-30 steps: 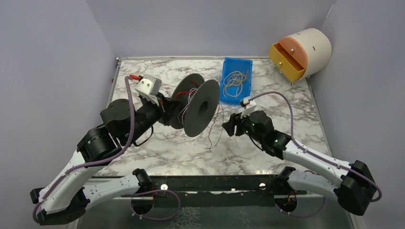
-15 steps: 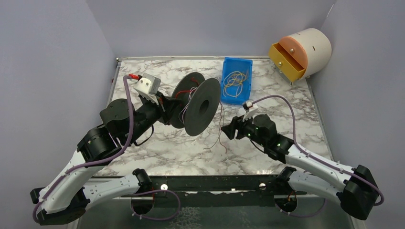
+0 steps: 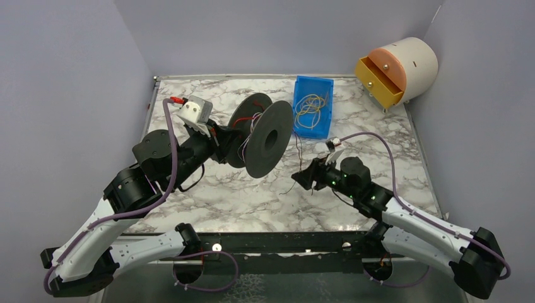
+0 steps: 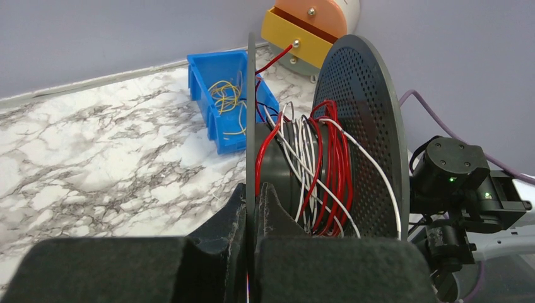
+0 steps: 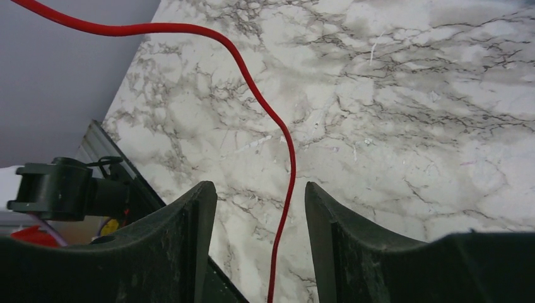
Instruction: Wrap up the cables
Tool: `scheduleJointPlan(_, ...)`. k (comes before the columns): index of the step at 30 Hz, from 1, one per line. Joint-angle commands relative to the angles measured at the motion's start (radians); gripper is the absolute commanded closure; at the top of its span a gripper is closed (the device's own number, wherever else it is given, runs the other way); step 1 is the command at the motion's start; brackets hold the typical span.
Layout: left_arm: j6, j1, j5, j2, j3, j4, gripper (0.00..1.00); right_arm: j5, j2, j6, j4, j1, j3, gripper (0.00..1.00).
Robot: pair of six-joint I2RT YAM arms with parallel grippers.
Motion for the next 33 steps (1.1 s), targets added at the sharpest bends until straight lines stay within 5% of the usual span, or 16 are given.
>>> scheduleJointPlan(1, -0.017, 0.001, -0.005, -0.011, 0.041, 0.127, 1.00, -0.064, -0.013, 0.090, 0.000, -0.004, -0.002, 0.43)
scheduleJointPlan(19, -0.009, 0.001, -0.032, -0.016, 0.035, 0.141, 1.00, -0.251, 0.077, 0.193, 0.146, -0.004, -0.074, 0.59)
scheduleJointPlan(25, -0.007, 0.001, -0.037, -0.014, 0.027, 0.150, 1.00, -0.246, 0.040, 0.205, 0.123, -0.003, -0.077, 0.76)
scheduleJointPlan(29, -0.009, 0.001, -0.045, -0.009, 0.016, 0.157, 1.00, -0.227, 0.012, 0.202, 0.097, -0.003, -0.082, 0.97)
scheduleJointPlan(33, -0.019, 0.001, -0.072, -0.006, 0.006, 0.177, 1.00, -0.216, 0.008, 0.206, 0.078, -0.003, -0.091, 0.99)
